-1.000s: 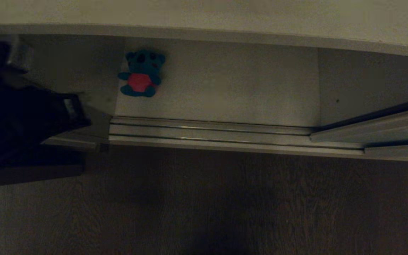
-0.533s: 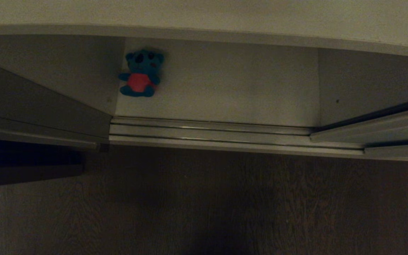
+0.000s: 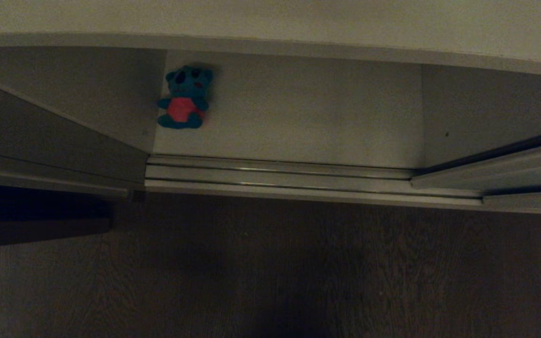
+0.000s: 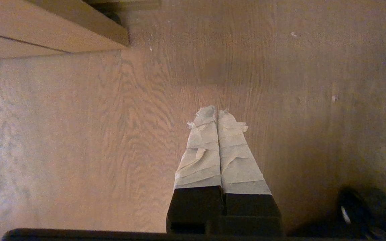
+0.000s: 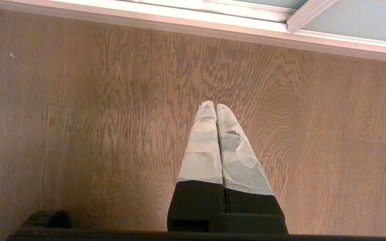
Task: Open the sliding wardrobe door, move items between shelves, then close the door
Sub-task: Place the blue doll on the lower shelf
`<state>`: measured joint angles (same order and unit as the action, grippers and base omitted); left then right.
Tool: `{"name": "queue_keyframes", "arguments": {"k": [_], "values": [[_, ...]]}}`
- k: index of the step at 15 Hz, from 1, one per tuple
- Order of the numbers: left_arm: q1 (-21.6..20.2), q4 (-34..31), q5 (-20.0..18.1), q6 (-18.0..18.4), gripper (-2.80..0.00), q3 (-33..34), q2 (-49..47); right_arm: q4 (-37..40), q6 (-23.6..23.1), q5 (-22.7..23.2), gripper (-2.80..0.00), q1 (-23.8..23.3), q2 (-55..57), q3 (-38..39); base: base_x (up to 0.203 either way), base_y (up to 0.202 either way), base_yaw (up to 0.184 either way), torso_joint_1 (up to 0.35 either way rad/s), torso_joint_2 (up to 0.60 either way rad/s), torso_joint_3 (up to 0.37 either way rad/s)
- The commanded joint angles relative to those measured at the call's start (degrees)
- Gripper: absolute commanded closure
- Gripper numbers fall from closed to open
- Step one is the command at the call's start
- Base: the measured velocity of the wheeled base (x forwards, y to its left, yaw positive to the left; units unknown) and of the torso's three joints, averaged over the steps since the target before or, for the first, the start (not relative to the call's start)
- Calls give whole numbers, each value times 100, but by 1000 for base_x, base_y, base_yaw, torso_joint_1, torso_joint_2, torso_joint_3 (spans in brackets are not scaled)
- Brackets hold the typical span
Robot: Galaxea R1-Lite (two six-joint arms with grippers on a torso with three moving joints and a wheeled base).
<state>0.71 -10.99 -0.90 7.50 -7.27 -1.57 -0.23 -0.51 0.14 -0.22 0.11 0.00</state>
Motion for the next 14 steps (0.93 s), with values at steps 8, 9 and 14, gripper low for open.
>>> {"name": "queue_keyframes", "arguments": {"k": [8, 9, 14], "values": [[-7, 1043, -86, -20, 0, 709, 140, -4, -2, 4, 0, -4, -2, 0, 0, 0, 0, 0, 0, 0], [0, 1046, -86, -29, 0, 718, 140, -4, 1, 4, 0, -3, -2, 0, 0, 0, 0, 0, 0, 0], [-6, 1046, -59, -140, 0, 709, 140, -4, 3, 4, 0, -4, -2, 0, 0, 0, 0, 0, 2, 95]]}}
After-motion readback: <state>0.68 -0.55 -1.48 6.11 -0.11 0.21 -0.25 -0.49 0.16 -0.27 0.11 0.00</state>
